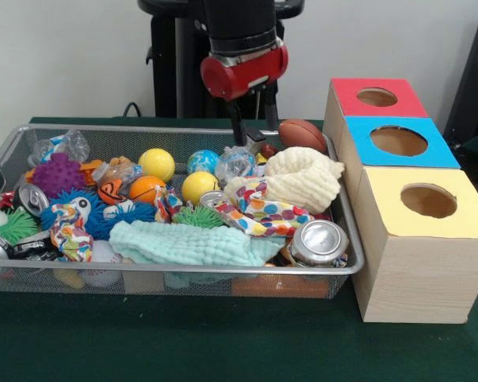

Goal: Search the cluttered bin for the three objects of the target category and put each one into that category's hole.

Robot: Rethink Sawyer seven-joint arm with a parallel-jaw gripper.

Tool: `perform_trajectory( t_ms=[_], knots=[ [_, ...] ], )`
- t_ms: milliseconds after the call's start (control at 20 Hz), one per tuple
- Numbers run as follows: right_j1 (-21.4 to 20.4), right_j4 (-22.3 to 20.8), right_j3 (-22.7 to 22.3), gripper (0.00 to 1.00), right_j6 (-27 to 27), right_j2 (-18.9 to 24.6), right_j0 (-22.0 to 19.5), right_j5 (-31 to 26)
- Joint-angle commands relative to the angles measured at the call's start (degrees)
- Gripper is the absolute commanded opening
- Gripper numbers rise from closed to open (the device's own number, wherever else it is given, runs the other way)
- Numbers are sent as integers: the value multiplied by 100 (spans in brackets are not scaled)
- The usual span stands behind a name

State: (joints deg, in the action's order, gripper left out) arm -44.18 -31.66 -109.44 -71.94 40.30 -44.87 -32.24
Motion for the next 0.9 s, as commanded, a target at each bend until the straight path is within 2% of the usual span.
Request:
perform_trajectory(
  t_ms=[50, 300, 500, 900],
  knots=[
    [-213, -177, 4, 100, 924, -71, -348, -1087],
    [64, -473, 287, 100, 1162, 42, -576, -1058],
    [499, -772, 716, 100, 1499, 89, -684, -1088],
    [975, -1023, 1237, 100, 1976, 320, -1026, -1216]
  ],
)
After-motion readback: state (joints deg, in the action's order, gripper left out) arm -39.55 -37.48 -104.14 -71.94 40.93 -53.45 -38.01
